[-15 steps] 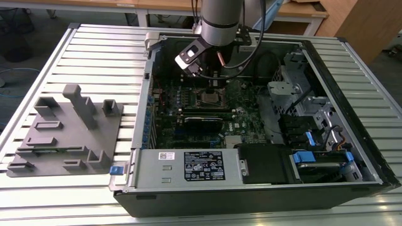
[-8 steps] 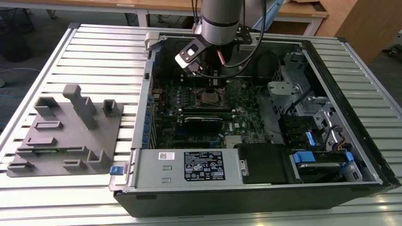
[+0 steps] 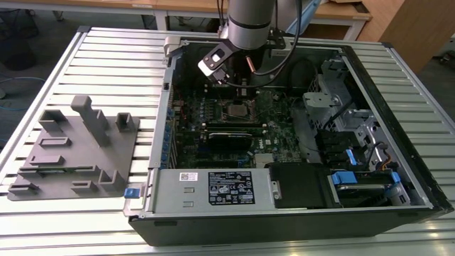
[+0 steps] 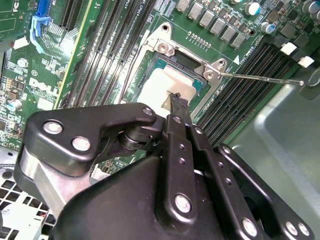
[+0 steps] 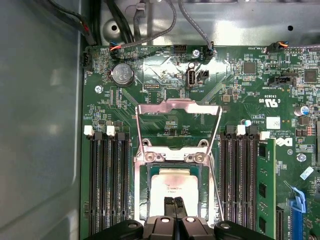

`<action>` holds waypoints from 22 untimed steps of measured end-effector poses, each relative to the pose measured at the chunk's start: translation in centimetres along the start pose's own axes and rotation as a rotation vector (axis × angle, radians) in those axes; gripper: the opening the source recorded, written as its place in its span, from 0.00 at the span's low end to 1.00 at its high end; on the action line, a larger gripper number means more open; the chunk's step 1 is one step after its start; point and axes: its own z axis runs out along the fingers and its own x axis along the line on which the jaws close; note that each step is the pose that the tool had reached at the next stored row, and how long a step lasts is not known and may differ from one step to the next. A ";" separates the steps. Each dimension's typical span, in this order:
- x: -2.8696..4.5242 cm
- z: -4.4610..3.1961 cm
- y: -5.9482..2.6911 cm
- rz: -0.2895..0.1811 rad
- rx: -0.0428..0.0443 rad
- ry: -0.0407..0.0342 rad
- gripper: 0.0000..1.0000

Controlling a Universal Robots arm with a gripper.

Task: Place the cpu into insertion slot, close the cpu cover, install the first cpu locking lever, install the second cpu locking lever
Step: 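Close the cpu cover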

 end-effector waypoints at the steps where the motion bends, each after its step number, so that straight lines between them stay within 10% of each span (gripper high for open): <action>1: 0.00 -0.03 0.00 0.000 0.0001 -0.0002 0.11; 22: 0.00 -0.54 0.01 0.000 0.0005 -0.0008 0.11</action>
